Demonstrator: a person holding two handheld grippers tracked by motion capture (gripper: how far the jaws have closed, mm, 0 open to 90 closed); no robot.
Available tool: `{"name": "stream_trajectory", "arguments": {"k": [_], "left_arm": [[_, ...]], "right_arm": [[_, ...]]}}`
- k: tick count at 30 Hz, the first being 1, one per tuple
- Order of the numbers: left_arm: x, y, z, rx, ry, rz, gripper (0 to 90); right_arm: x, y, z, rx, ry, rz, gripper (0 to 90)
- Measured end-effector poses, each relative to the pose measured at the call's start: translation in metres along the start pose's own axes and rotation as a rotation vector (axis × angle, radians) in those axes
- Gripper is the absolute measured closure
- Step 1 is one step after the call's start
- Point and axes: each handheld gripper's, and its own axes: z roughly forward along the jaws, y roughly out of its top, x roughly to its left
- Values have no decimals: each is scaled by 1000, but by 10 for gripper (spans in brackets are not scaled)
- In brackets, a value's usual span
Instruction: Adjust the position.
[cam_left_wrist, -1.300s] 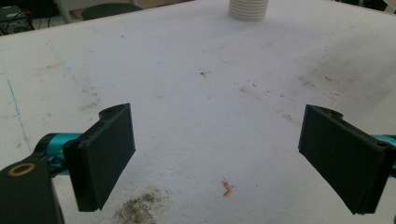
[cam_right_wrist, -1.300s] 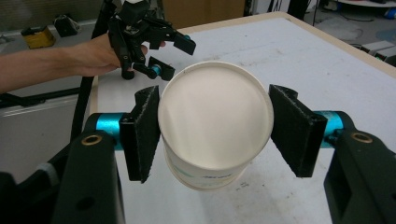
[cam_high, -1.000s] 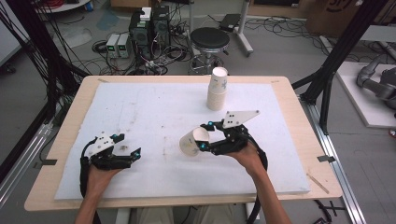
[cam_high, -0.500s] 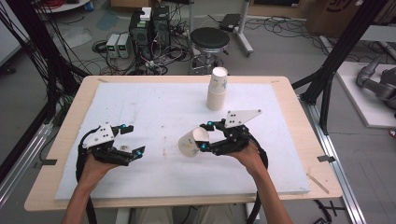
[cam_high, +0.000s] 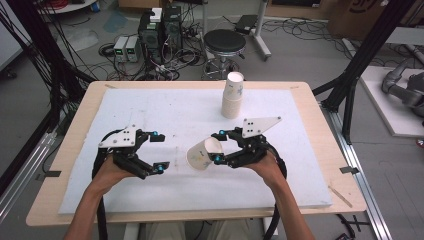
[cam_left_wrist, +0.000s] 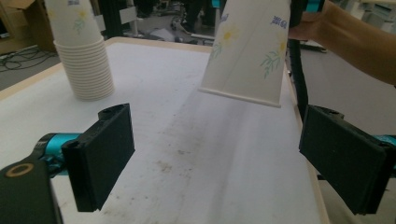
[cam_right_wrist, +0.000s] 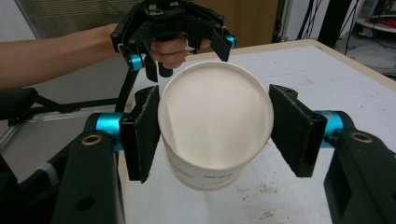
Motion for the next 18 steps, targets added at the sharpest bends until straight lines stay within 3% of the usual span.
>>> {"name": "stream_trajectory", "arguments": {"k": [18], "left_arm": [[-11, 17, 64, -57, -145, 26, 102]], "right_arm": [[3, 1, -3, -18, 32, -9, 383]]}}
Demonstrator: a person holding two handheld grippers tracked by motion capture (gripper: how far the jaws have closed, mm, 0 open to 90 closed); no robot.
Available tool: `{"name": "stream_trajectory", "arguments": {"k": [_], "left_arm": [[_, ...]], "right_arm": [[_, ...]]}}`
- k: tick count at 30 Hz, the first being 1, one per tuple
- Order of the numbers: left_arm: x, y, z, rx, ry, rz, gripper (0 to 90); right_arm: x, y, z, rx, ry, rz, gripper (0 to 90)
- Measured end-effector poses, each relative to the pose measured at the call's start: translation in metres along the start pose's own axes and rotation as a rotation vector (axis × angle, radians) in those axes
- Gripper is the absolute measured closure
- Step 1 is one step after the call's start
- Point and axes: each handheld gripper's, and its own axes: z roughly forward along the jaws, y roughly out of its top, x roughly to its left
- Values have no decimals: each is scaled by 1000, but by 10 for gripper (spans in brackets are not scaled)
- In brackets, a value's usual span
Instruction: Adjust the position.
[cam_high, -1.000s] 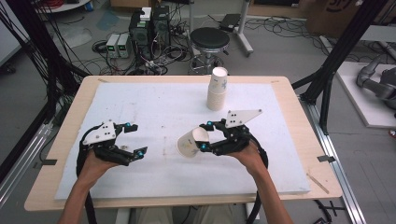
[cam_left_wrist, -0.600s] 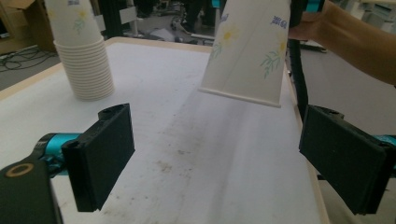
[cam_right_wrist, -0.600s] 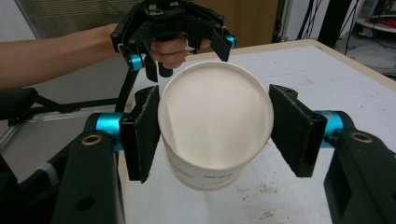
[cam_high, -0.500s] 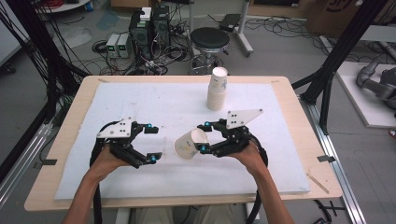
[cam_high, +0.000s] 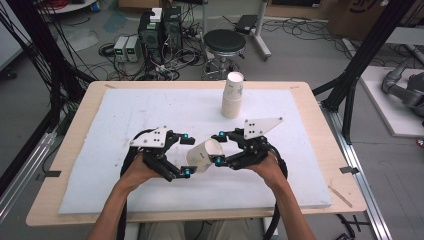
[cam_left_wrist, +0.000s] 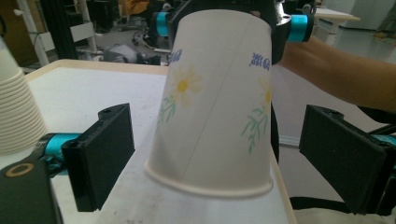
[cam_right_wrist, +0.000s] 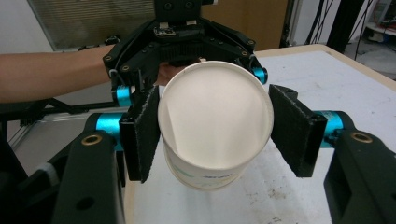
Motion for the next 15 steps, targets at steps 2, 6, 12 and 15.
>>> {"name": "stream_trajectory", "arguments": {"k": [2, 6, 12, 15], "left_arm": [[1, 2, 9, 3, -17, 6, 102], [2, 3, 16, 2, -24, 1, 102], [6, 2, 23, 6, -37, -8, 104], [7, 0, 25, 15, -35, -20, 105]], "right_arm": [[0, 0, 0, 0, 2, -3, 383], [1, 0, 1, 1, 4, -3, 383], [0, 0, -1, -6, 1, 4, 383], [0, 0, -1, -16, 6, -1, 383]]}}
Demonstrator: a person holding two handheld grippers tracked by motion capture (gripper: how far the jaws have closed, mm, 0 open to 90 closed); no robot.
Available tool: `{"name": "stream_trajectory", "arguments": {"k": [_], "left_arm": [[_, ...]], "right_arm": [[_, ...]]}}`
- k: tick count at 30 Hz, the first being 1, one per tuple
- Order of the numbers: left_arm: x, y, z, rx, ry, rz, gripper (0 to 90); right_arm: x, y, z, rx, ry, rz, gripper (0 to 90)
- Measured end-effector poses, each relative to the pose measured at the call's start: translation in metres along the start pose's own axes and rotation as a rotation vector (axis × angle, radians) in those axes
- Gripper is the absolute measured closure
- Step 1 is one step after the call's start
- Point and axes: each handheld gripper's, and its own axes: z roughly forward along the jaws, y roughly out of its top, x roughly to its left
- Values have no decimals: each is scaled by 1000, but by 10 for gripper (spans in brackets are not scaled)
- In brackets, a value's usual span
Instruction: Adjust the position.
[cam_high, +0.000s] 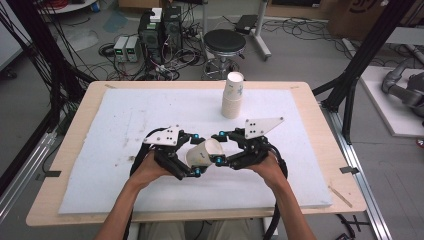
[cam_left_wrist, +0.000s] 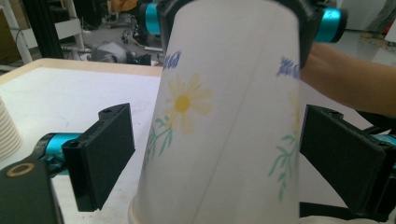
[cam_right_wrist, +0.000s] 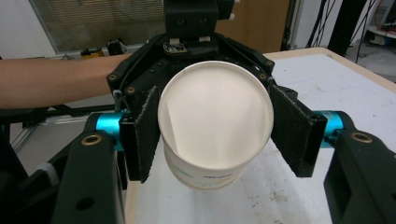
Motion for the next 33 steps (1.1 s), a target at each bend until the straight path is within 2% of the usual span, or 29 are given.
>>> {"name": "stream_trajectory", "arguments": {"k": [5, 9, 15, 21, 26, 27, 28, 29, 30, 33], "left_arm": [[1, -4, 0, -11, -13, -5, 120], [1, -7, 0, 1, -13, -5, 128], [1, -10, -1, 6, -19, -1, 185], [-1, -9, -2, 2, -22, 33, 284], [-2, -9, -3, 9, -20, 44, 306], [-2, -9, -3, 9, -17, 42, 306], [-2, -9, -4, 4, -17, 42, 306], [-2, -8, -5, 3, -16, 42, 306], [-2, -8, -6, -2, -13, 37, 306], [-3, -8, -8, 1, -9, 36, 306]], "right_arm": [[1, 0, 0, -1, 9, 2, 383], [1, 0, 0, -4, 7, 1, 383], [2, 1, 0, -6, 13, 5, 383], [2, 0, 0, -5, 11, 5, 384], [2, 0, 0, -3, 14, 5, 381], [2, 0, 0, -3, 11, -3, 370], [2, 0, 1, 1, 8, 5, 310], [2, 0, 2, 10, -3, 16, 192], [2, 0, 3, 21, -10, 33, 164], [3, -1, 3, 27, -30, 33, 146]]}}
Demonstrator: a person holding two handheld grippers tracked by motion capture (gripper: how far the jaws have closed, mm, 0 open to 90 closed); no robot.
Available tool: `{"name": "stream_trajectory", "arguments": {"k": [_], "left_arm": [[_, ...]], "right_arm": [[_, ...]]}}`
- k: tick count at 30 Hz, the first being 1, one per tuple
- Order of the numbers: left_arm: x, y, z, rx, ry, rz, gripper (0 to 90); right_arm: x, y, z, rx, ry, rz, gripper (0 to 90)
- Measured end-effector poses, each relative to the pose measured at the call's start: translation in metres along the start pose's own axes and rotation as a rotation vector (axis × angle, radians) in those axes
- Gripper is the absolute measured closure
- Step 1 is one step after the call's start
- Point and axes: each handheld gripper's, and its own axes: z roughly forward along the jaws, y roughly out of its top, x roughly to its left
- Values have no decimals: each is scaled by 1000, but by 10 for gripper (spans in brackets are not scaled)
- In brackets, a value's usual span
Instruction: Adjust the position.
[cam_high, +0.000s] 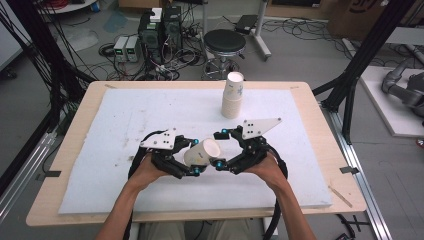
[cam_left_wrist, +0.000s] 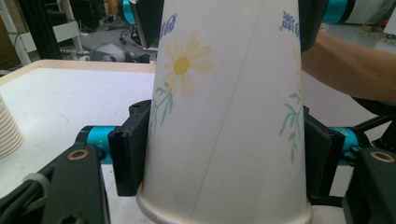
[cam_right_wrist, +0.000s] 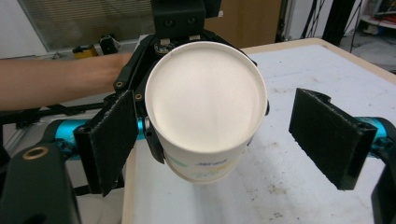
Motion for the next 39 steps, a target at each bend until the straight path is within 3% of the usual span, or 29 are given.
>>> {"name": "stream_trajectory", "arguments": {"k": [7, 10, 11, 12, 16, 17, 18, 22, 23, 26, 32, 33, 34, 39], "left_arm": [[-1, 1, -7, 28, 9, -16, 305], [-2, 5, -12, 92, 13, -24, 305], [-2, 5, -12, 92, 13, -24, 306], [-1, 10, -13, 139, 15, -32, 306], [0, 20, -14, 244, 0, -45, 306], [0, 20, -14, 244, 0, -45, 306], [2, 25, -14, 305, -8, -41, 306], [3, 36, -13, 430, -26, -33, 306], [3, 36, -13, 430, -26, -33, 307], [3, 46, -9, 542, -37, -19, 306], [6, 58, -2, 671, -46, -9, 308], [6, 58, -2, 671, -46, -9, 308], [8, 60, 0, 711, -52, -11, 308], [9, 63, 4, 759, -55, 3, 308]], "right_arm": [[2, 1, -3, 45, -22, -14, 146], [3, 0, -4, 85, -30, -20, 146], [3, 0, -5, 105, -28, -24, 146], [3, 0, -5, 117, -27, -33, 146], [3, 2, -4, 198, -25, -52, 146], [3, 3, -4, 218, -26, -59, 146], [3, 3, -4, 240, -27, -61, 146], [3, 6, -1, 329, -31, -90, 147], [3, 6, -1, 329, -31, -90, 147], [2, 8, 3, 423, -38, -106, 146], [1, 12, 6, 529, -38, -128, 147], [1, 13, 7, 546, -39, -136, 147], [1, 14, 8, 565, -42, -135, 147], [0, 18, 11, 637, -43, -154, 147]]}}
